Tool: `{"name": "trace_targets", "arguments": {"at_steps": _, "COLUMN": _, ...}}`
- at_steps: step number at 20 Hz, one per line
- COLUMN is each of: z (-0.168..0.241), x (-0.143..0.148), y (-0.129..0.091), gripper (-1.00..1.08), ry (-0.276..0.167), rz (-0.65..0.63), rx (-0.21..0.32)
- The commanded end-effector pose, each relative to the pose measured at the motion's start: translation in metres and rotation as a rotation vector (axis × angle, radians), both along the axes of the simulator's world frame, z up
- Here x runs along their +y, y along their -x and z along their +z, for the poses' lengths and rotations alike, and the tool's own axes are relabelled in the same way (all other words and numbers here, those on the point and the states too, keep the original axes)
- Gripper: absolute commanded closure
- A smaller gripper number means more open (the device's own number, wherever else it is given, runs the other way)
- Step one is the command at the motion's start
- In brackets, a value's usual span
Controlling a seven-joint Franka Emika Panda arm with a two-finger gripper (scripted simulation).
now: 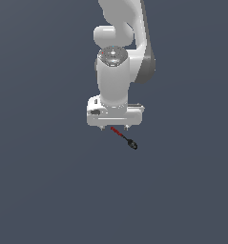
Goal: Pick up the object and move it to a goal position.
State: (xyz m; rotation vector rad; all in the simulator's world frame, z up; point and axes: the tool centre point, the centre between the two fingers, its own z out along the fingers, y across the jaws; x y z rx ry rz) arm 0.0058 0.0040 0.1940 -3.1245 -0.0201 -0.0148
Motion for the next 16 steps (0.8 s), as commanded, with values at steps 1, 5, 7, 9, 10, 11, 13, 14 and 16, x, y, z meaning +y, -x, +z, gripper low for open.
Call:
{"name": "trace_targets", "arguments": {"at_steps": 1, "z": 0.0, "x": 0.0, "y": 0.0, "gripper": -0.92, "ry": 0.0, "rz": 0.0, "rx": 0.0}}
{"name": "trace_targets", "arguments": {"at_steps": 5, "z": -0.003, "x": -0.005, "y": 0.001, "gripper": -0.92, "ry": 0.001, "rz": -0.006, "rx": 0.003}}
{"name": "trace_targets", "arguments": {"at_steps": 7, "z": -0.006, "x": -0.01, "y": 0.002, "gripper": -0.92, "ry": 0.002, "rz": -0.012, "rx": 0.007}}
{"name": "trace_targets", "arguments": {"at_steps": 9, "z": -0.01, "x": -0.015, "y": 0.003, "gripper": -0.92, "ry": 0.003, "rz": -0.018, "rx": 0.011}}
{"name": "trace_targets", "arguments": {"at_steps": 10, "z": -0.011, "x": -0.017, "y": 0.004, "gripper": -0.92, "ry": 0.004, "rz": -0.019, "rx": 0.012}}
{"name": "trace_targets", "arguments": {"at_steps": 11, "z": -0.012, "x": -0.018, "y": 0.004, "gripper": -0.92, "ry": 0.004, "rz": -0.02, "rx": 0.013}}
{"name": "trace_targets", "arguments": {"at_steps": 13, "z": -0.013, "x": -0.019, "y": 0.004, "gripper": -0.92, "ry": 0.004, "rz": -0.02, "rx": 0.013}}
{"name": "trace_targets", "arguments": {"at_steps": 14, "z": -0.012, "x": -0.019, "y": 0.004, "gripper": -0.92, "ry": 0.004, "rz": -0.02, "rx": 0.013}}
{"name": "trace_targets", "arguments": {"at_steps": 16, "z": -0.011, "x": -0.018, "y": 0.004, "gripper": -0.92, "ry": 0.004, "rz": -0.023, "rx": 0.013}}
